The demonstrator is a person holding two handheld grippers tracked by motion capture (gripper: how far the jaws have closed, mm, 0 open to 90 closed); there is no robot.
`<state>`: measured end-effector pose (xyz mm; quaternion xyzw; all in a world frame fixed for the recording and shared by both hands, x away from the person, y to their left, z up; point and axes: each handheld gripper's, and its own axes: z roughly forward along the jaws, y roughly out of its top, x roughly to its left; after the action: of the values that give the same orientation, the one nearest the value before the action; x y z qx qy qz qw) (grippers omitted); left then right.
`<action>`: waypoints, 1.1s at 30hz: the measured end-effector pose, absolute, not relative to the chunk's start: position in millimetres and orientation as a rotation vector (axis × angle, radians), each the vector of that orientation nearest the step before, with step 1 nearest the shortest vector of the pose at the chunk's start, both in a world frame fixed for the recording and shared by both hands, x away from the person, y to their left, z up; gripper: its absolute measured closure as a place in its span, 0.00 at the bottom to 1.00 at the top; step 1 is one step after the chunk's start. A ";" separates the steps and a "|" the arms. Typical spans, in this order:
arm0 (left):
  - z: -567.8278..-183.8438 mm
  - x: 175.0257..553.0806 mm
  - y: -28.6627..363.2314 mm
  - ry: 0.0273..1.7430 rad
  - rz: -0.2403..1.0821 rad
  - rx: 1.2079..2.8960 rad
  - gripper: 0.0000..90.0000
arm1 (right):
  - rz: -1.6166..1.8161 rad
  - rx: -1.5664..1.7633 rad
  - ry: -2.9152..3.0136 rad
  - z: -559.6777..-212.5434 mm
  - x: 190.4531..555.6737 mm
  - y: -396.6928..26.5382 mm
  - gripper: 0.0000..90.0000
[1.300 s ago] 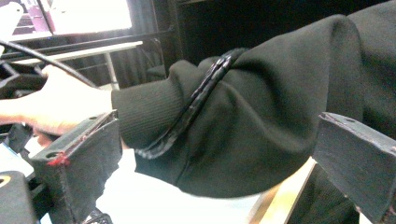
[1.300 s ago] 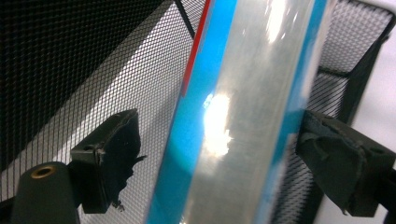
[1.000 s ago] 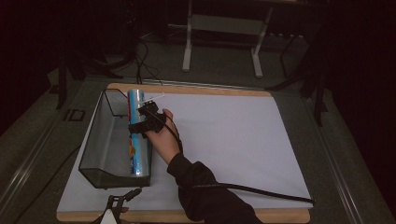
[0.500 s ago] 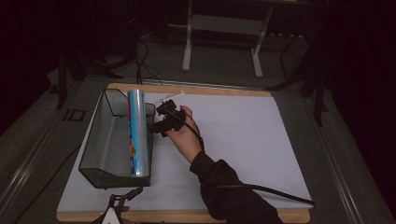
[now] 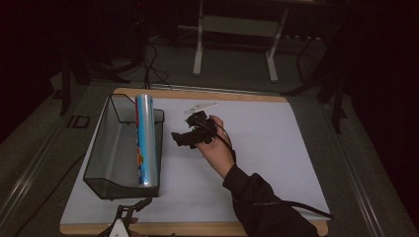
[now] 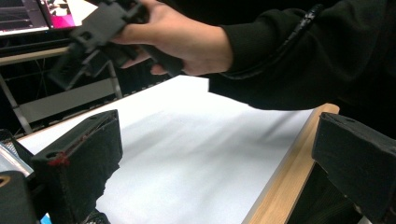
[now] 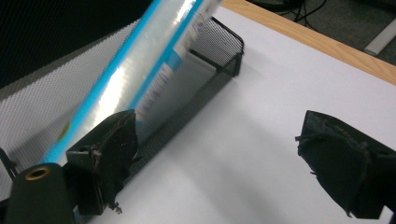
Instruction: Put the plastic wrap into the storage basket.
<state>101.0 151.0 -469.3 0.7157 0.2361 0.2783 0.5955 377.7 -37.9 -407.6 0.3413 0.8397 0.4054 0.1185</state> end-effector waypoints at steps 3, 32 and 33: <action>-469.5 101.7 151.1 0.551 0.644 1.664 0.03 | 1.180 1.000 2.443 -410.0 375.9 -51.8 0.13; -470.2 101.6 147.5 0.543 0.648 1.683 0.03 | 1.198 0.922 2.457 -455.0 318.8 -149.7 0.13; -470.2 101.6 147.5 0.544 0.648 1.682 0.03 | 1.193 0.908 2.454 -455.4 315.4 -155.4 0.13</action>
<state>101.6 147.5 -470.2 0.7223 0.2335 0.2781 0.5886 315.4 -155.4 -455.4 0.3131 0.8458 0.4111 0.1327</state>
